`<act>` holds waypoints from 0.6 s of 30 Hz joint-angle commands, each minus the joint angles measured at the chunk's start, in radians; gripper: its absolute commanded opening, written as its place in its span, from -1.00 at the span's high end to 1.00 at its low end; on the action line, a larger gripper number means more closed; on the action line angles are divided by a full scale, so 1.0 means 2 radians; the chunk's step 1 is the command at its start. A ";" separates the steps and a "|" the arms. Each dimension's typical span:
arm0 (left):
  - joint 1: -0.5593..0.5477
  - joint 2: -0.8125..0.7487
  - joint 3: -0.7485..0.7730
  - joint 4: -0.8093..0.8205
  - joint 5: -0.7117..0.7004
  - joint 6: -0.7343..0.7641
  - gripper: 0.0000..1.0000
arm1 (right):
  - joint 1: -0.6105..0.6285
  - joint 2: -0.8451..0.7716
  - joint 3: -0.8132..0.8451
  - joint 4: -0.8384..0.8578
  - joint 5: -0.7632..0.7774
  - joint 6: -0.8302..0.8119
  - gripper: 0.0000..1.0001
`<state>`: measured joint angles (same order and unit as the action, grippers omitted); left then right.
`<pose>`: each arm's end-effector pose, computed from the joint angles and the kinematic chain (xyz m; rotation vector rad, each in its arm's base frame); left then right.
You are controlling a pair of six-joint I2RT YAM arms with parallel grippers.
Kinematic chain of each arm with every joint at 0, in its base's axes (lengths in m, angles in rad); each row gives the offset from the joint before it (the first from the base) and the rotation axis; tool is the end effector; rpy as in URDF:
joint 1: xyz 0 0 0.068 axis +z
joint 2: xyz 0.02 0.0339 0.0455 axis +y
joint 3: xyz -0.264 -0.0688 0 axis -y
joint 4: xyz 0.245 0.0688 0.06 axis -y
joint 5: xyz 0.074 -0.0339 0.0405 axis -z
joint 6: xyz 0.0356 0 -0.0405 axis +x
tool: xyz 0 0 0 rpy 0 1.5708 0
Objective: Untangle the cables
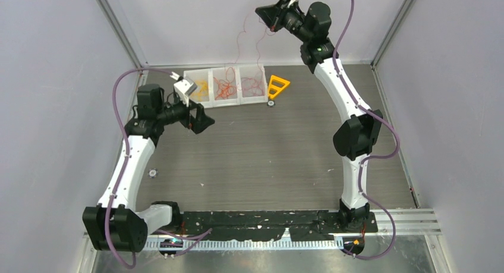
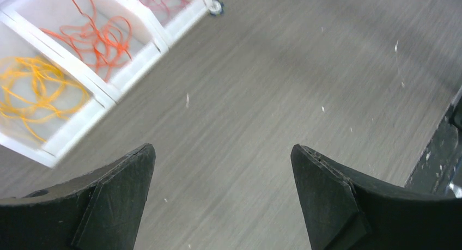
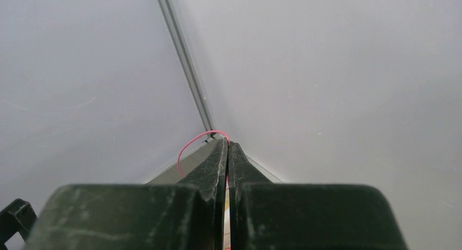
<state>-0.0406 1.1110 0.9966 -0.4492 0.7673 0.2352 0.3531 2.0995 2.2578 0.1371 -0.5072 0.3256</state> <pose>0.2361 -0.0343 0.3285 0.7098 1.9044 -0.6908 0.4502 0.1844 0.4699 -0.4696 1.2856 0.8961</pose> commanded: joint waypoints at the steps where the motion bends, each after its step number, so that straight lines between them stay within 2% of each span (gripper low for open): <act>1: 0.003 0.039 0.079 0.025 0.001 -0.024 -0.92 | -0.001 0.004 0.021 0.069 0.022 -0.031 0.89; 10: 0.003 0.065 0.098 0.018 -0.009 -0.023 -0.91 | -0.004 0.018 -0.026 0.110 0.051 -0.057 0.89; 18: 0.007 0.057 0.089 0.005 -0.029 0.000 -0.91 | -0.005 0.029 -0.039 0.096 0.089 -0.079 0.89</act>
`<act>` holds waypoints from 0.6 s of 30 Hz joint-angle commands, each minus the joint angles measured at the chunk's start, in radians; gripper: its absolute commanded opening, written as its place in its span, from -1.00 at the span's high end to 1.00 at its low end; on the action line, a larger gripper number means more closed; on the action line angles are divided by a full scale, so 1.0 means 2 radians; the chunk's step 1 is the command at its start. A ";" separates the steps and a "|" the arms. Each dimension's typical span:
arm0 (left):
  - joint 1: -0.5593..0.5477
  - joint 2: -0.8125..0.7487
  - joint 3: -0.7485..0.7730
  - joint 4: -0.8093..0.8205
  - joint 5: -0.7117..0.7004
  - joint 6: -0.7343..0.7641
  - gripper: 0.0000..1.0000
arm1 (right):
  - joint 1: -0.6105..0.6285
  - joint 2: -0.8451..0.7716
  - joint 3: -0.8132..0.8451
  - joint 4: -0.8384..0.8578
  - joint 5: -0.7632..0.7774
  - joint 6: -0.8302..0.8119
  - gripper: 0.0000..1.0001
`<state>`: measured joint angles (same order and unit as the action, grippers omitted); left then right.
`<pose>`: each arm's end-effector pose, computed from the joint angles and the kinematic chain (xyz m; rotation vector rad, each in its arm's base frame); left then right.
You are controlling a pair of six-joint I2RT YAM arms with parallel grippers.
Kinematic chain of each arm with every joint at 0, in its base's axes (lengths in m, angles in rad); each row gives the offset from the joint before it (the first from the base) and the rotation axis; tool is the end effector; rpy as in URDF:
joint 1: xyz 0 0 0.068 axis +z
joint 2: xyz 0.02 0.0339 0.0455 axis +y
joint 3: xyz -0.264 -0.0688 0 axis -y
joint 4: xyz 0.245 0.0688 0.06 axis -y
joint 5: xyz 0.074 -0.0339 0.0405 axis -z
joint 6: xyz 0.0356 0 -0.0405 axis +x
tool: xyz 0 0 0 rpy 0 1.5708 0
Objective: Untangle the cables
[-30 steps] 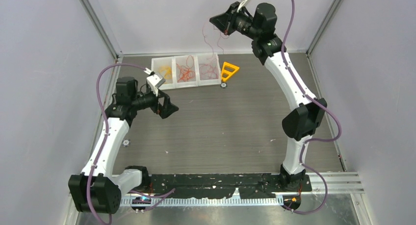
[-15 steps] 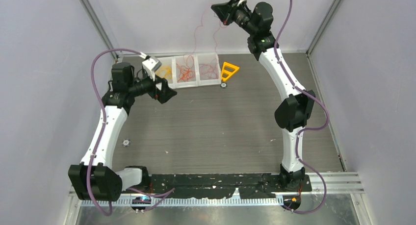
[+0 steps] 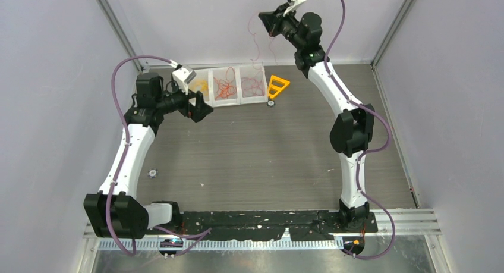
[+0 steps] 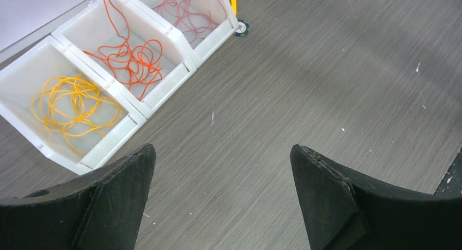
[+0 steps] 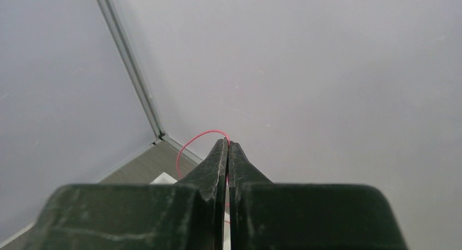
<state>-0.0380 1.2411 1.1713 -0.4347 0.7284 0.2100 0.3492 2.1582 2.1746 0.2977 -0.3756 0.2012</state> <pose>0.2701 -0.0340 0.3574 0.6753 1.8775 -0.6406 0.4768 0.1875 0.4304 -0.4249 1.2411 0.7068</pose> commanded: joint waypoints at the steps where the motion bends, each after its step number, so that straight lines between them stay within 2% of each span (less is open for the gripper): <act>1: 0.007 -0.008 -0.001 -0.003 -0.010 0.012 -0.91 | -0.003 -0.001 0.005 0.016 0.023 -0.015 0.89; 7: 0.009 -0.015 -0.009 -0.004 -0.009 0.012 -0.91 | 0.003 -0.019 0.040 0.000 0.056 -0.009 0.89; 13: 0.011 -0.013 -0.012 -0.001 -0.003 0.010 -0.92 | 0.026 -0.057 0.041 -0.016 0.143 -0.039 0.89; 18: 0.011 -0.009 -0.009 0.001 0.000 0.006 -0.91 | 0.060 -0.069 0.035 -0.020 0.269 -0.085 0.89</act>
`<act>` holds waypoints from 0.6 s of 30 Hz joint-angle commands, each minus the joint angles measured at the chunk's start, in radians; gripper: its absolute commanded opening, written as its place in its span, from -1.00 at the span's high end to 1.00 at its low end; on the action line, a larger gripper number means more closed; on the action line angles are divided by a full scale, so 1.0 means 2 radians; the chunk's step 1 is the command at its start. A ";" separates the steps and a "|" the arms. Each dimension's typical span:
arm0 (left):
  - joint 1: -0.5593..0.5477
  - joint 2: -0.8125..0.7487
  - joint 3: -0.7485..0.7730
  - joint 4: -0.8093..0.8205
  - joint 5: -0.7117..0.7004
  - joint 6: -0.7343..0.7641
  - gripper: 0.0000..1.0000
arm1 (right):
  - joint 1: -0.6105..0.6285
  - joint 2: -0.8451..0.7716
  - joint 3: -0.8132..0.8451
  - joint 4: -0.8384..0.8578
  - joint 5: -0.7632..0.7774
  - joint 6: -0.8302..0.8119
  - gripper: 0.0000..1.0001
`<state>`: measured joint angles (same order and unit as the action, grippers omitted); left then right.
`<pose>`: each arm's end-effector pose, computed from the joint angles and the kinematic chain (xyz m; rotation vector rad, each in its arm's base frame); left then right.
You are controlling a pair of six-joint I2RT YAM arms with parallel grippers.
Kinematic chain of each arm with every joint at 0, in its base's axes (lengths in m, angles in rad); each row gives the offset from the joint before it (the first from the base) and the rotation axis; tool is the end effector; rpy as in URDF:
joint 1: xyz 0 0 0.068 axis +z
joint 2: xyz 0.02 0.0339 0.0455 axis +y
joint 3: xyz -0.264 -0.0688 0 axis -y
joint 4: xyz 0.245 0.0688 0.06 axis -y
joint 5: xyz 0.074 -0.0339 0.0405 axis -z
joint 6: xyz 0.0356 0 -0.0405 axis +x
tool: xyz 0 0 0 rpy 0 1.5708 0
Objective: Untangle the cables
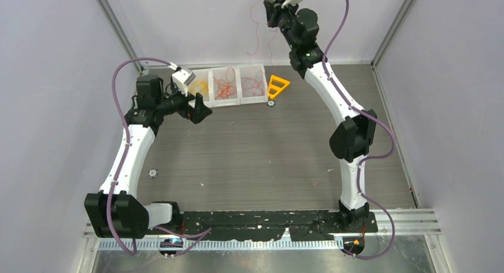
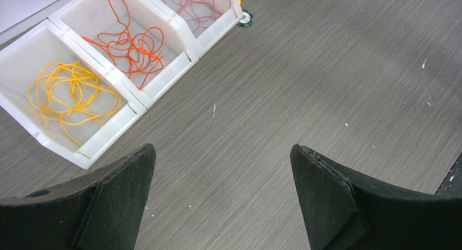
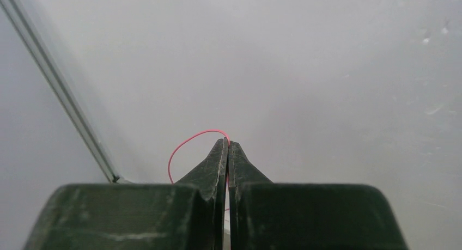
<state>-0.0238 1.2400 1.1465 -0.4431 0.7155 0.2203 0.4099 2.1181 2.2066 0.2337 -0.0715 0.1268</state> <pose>0.2698 -0.0298 0.3485 0.6579 1.9113 -0.6253 0.4576 0.2016 0.4550 -0.2405 1.2426 0.5088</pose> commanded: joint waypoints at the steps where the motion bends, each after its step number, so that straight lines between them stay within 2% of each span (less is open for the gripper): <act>1: 0.004 -0.007 0.003 0.005 0.006 0.001 -0.91 | 0.036 -0.049 0.018 0.014 0.132 -0.051 0.89; 7: 0.006 -0.008 0.001 0.001 0.007 0.003 -0.91 | 0.054 -0.030 0.036 0.027 0.165 -0.078 0.89; 11: 0.010 -0.012 -0.002 -0.004 0.008 0.007 -0.91 | 0.054 -0.008 0.086 0.035 0.180 -0.104 0.90; 18: 0.010 -0.012 -0.007 -0.001 0.012 0.006 -0.91 | 0.052 -0.026 0.077 0.087 0.161 -0.137 0.89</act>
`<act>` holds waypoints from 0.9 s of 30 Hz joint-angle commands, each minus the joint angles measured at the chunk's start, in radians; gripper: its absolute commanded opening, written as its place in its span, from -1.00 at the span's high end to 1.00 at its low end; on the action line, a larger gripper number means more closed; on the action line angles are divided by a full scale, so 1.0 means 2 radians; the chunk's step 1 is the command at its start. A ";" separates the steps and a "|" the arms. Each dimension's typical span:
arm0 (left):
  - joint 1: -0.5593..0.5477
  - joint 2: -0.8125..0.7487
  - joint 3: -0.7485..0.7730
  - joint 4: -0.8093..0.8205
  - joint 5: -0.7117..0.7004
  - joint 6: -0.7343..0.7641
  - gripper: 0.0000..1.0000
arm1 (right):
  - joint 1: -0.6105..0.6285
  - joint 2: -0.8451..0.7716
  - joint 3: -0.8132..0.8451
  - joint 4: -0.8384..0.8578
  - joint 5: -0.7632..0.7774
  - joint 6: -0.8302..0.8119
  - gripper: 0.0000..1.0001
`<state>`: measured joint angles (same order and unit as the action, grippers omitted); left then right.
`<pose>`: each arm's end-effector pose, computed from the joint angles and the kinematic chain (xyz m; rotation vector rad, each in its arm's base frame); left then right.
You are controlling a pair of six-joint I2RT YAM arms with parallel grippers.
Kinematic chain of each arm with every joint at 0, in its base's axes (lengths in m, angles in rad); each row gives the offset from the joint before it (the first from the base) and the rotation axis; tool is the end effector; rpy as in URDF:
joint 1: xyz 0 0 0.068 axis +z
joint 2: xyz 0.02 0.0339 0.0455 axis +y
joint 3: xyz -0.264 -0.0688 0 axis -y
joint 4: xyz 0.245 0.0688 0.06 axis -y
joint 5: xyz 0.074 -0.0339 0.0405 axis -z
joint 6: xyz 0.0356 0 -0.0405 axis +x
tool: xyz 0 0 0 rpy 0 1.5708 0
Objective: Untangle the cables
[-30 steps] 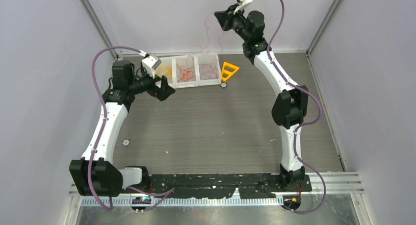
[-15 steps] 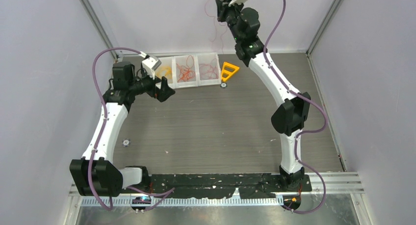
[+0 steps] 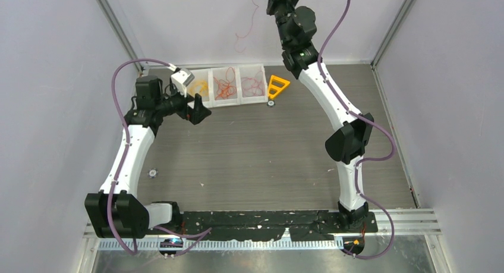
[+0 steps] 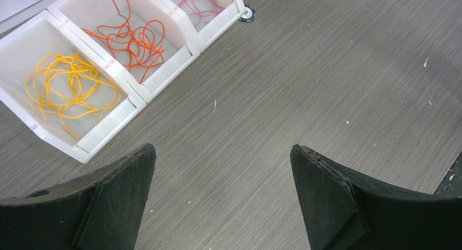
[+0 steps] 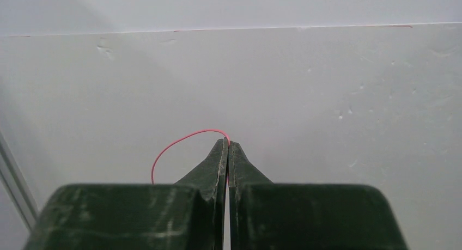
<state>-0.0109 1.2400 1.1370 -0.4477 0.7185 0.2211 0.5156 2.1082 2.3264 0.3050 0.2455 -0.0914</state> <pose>0.2698 -0.0264 0.3449 0.6447 1.9257 -0.6256 0.4178 0.2269 0.5061 -0.0993 1.0634 0.2547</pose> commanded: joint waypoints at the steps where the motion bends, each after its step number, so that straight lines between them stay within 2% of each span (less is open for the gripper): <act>1: 0.003 -0.012 -0.002 0.002 0.012 0.005 -0.91 | 0.000 -0.023 0.020 0.056 0.002 -0.030 0.89; 6: 0.003 -0.003 0.002 0.006 0.017 0.001 -0.91 | 0.000 -0.019 0.032 0.061 -0.008 -0.038 0.90; 11: 0.003 0.001 0.006 0.007 0.019 -0.002 -0.91 | 0.001 -0.015 0.005 0.067 -0.008 -0.042 0.89; 19: 0.018 -0.001 0.002 -0.007 0.016 0.006 -0.91 | 0.005 0.020 -0.019 0.084 0.032 -0.051 0.89; 27: 0.026 -0.003 -0.002 -0.023 0.012 0.019 -0.91 | 0.007 0.020 -0.104 0.098 0.024 -0.040 0.90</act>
<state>0.0307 1.2419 1.1328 -0.4740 0.7334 0.2295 0.5198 2.1559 2.1845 0.4496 0.2871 -0.1772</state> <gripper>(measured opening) 0.958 0.057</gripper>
